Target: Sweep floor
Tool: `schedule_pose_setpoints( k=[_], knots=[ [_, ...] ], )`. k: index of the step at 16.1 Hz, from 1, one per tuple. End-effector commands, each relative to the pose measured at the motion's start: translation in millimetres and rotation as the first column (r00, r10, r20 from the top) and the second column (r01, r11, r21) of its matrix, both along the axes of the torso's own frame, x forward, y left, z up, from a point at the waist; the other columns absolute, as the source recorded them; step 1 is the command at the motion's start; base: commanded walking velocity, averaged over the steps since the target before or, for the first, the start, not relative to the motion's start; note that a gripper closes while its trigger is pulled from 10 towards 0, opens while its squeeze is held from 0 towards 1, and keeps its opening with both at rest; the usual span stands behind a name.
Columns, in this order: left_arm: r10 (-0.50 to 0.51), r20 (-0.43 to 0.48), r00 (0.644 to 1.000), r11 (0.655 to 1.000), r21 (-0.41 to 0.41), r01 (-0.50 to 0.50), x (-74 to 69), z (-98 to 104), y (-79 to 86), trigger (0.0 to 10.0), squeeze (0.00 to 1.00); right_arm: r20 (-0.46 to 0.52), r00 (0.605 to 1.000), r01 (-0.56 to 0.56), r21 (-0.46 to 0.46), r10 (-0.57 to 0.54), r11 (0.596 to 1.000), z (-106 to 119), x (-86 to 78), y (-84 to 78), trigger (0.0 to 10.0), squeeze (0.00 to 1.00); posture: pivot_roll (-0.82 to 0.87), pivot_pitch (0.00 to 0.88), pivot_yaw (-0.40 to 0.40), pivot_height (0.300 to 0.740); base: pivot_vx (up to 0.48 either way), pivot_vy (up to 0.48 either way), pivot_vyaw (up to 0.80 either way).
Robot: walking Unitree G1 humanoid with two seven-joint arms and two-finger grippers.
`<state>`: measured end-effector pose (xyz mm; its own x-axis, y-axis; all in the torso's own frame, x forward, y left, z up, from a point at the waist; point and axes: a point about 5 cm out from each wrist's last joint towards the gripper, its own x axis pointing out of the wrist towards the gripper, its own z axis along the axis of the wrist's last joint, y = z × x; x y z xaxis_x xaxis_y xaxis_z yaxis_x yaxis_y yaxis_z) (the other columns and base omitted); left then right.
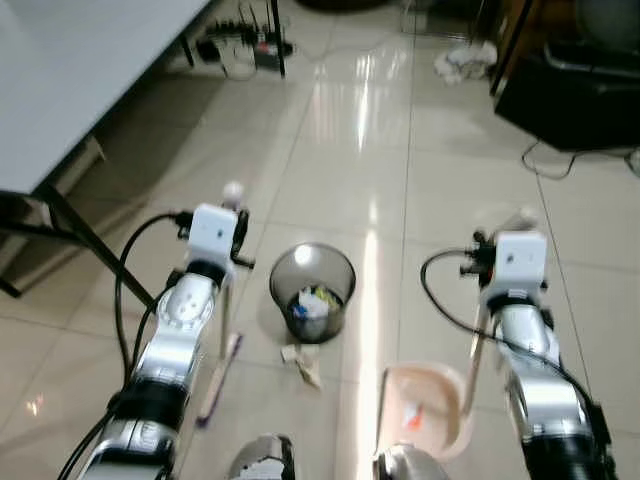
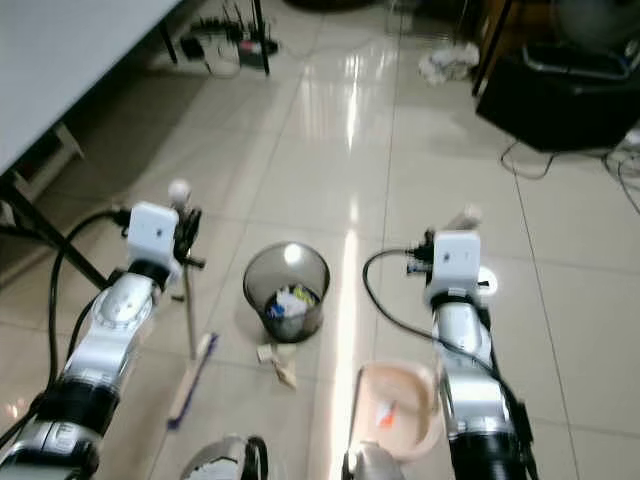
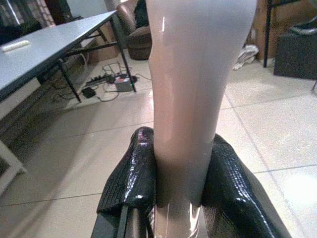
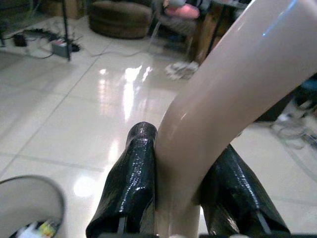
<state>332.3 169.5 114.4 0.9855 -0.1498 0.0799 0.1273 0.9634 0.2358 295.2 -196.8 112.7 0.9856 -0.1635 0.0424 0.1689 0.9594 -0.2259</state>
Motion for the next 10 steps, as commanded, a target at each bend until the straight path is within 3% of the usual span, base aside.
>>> schedule_pose_setpoints(
  k=[1, 4, 7, 10],
  knots=[
    [0.019, 0.068, 0.997, 0.999, -0.029, -0.017, 3.5, 10.4, 4.6, 10.0, 0.00, 0.070, 0.998, 0.003, -0.031, -0.001, 1.000, 11.3, 3.6, -1.9, 10.0, 0.00, 0.03, 0.269, 0.044, 0.740, 0.000, 0.000, 0.00],
    [0.105, 0.122, 0.987, 0.994, -0.053, -0.100, 9.6, 14.9, 22.0, 10.0, 0.00, 0.102, 0.992, -0.066, -0.033, 0.069, 0.997, 13.2, 12.8, 2.2, 10.0, 0.00, 0.02, 0.310, 0.054, 0.740, 0.000, 0.000, 0.00],
    [0.196, 0.114, 0.974, 0.980, -0.050, -0.192, 17.7, 17.2, 36.4, 10.0, 0.00, 0.112, 0.990, -0.075, -0.056, 0.081, 0.996, 15.2, 26.5, 2.6, 10.0, 0.00, 0.06, 0.360, 0.075, 0.740, 0.000, 0.000, 0.00],
    [0.186, 0.117, 0.976, 0.982, -0.056, -0.180, 24.3, 19.4, 31.4, 10.0, 0.00, 0.174, 0.979, -0.095, -0.059, 0.104, 0.994, 21.1, 36.2, 6.6, 10.0, 0.00, 0.08, 0.367, 0.083, 0.740, 0.000, 0.000, 0.00]
  ],
)
